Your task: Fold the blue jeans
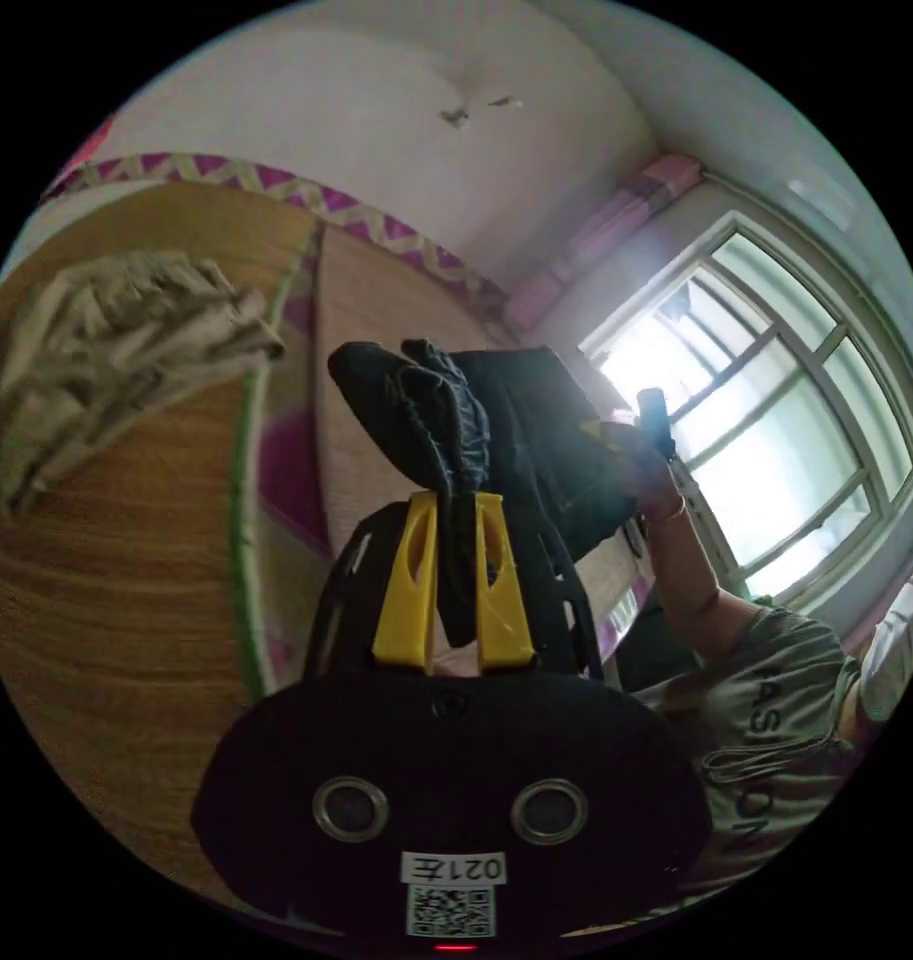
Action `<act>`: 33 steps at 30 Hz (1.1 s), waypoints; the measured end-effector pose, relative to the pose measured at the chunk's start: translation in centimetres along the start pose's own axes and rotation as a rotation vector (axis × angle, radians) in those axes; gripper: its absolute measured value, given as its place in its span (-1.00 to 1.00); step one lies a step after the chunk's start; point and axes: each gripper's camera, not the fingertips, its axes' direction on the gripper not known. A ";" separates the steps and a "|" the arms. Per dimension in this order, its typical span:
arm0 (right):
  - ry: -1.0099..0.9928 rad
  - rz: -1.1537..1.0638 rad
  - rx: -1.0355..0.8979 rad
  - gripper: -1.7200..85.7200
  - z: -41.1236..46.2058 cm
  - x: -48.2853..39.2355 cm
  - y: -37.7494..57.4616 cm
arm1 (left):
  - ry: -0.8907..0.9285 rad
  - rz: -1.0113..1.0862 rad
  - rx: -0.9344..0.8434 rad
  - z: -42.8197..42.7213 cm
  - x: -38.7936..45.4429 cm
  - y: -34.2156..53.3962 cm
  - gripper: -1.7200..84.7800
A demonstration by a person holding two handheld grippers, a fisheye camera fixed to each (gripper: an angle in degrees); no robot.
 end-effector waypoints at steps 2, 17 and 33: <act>-0.042 -0.070 -0.031 -0.79 4.8 -2.2 -7.3 | -0.097 -0.028 0.075 -5.5 -2.7 -2.4 -0.83; 0.371 -0.174 -0.095 -0.72 29.8 -10.6 -30.2 | -0.675 -0.599 0.090 -12.3 -20.7 -9.0 -0.96; 1.017 -0.652 0.112 -0.97 16.5 -18.7 3.5 | -0.730 0.157 0.322 3.5 12.4 3.6 -0.98</act>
